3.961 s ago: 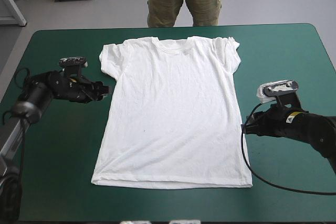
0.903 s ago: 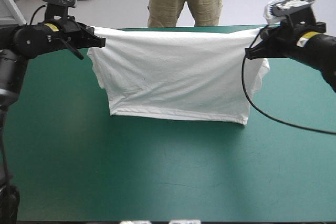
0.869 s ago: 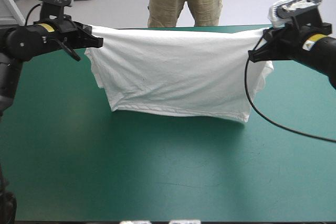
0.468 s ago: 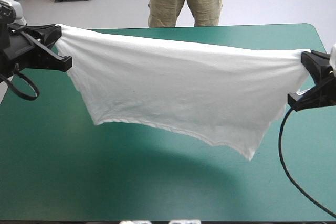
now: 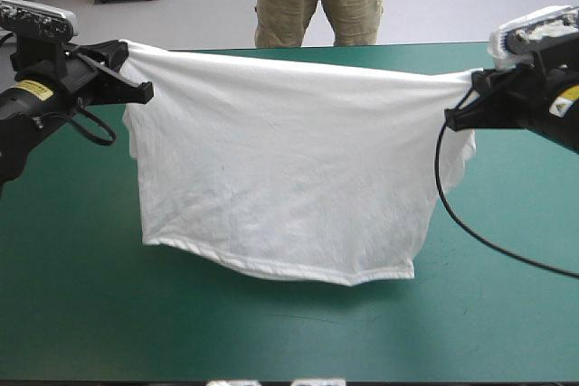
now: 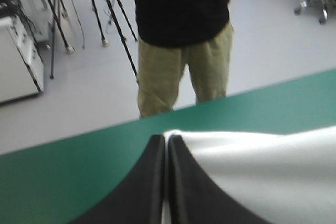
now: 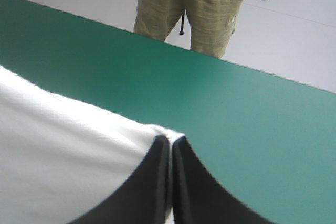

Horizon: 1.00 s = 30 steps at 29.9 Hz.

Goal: Fold the cloth

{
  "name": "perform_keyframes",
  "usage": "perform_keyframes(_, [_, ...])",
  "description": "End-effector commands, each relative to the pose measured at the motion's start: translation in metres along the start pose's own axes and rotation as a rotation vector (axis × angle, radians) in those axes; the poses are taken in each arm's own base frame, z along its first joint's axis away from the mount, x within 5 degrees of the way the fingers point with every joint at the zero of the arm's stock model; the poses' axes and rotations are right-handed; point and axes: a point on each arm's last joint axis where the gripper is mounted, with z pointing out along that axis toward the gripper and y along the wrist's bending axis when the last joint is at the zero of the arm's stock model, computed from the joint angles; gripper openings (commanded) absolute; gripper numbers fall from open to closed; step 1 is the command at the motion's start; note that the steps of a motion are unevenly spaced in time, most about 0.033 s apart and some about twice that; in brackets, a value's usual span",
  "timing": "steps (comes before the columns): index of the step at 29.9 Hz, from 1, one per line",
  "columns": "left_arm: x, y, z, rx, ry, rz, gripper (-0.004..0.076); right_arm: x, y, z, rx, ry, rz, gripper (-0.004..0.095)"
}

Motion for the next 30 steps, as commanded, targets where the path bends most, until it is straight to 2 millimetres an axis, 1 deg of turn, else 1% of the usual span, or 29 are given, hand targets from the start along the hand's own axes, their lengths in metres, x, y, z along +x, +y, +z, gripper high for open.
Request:
perform_keyframes(1, [-0.021, 0.013, 0.004, -0.136, -0.349, -0.015, -0.0009, -0.024, -0.01, 0.025, 0.087, -0.204, -0.054, -0.0017])
perform_keyframes(4, [-0.025, 0.021, 0.019, -0.21, -0.503, -0.017, -0.0009, -0.038, -0.017, 0.052, 0.15, -0.347, -0.111, -0.0017])
perform_keyframes(6, [-0.027, 0.026, 0.028, -0.251, -0.587, -0.017, -0.0009, -0.047, -0.02, 0.066, 0.181, -0.461, -0.134, -0.0017])
perform_keyframes(9, [-0.025, 0.031, 0.042, -0.295, -0.664, -0.008, -0.0009, -0.057, -0.023, 0.085, 0.212, -0.619, -0.158, -0.0017])
perform_keyframes(10, [-0.024, 0.032, 0.045, -0.303, -0.675, -0.008, -0.0009, -0.058, -0.023, 0.093, 0.214, -0.65, -0.158, -0.0017])
perform_keyframes(12, [-0.017, 0.034, 0.061, -0.304, -0.653, -0.012, -0.0009, -0.058, -0.024, 0.107, 0.215, -0.675, -0.155, -0.0017])
perform_keyframes(15, [0.001, 0.035, 0.088, -0.291, -0.565, -0.015, -0.0009, -0.051, -0.025, 0.134, 0.204, -0.657, -0.134, -0.0017])
perform_keyframes(19, [0.037, 0.036, 0.124, -0.283, -0.447, -0.016, -0.0009, -0.036, -0.027, 0.172, 0.179, -0.58, -0.086, -0.0017])
perform_keyframes(21, [0.054, 0.037, 0.135, -0.285, -0.407, -0.016, -0.0009, -0.027, -0.026, 0.188, 0.164, -0.527, -0.07, -0.0017])
perform_keyframes(22, [0.062, 0.036, 0.139, -0.286, -0.387, -0.016, -0.0009, -0.02, -0.026, 0.196, 0.16, -0.499, -0.069, -0.0017])
perform_keyframes(23, [0.071, 0.036, 0.142, -0.286, -0.366, -0.016, -0.0009, -0.014, -0.025, 0.2, 0.157, -0.482, -0.068, -0.0017])
perform_keyframes(24, [0.08, 0.036, 0.144, -0.287, -0.348, -0.022, -0.0009, -0.005, -0.025, 0.206, 0.155, -0.462, -0.067, -0.0017])
perform_keyframes(26, [0.093, 0.035, 0.145, -0.29, -0.327, -0.028, -0.0009, 0.017, -0.023, 0.216, 0.149, -0.415, -0.065, -0.0017])
perform_keyframes(28, [0.107, 0.033, 0.145, -0.283, -0.289, -0.058, -0.0009, 0.036, -0.02, 0.219, 0.14, -0.356, -0.063, -0.0017])
perform_keyframes(30, [0.119, 0.03, 0.141, -0.268, -0.243, -0.095, -0.0009, 0.057, -0.018, 0.219, 0.13, -0.299, -0.056, -0.0017])
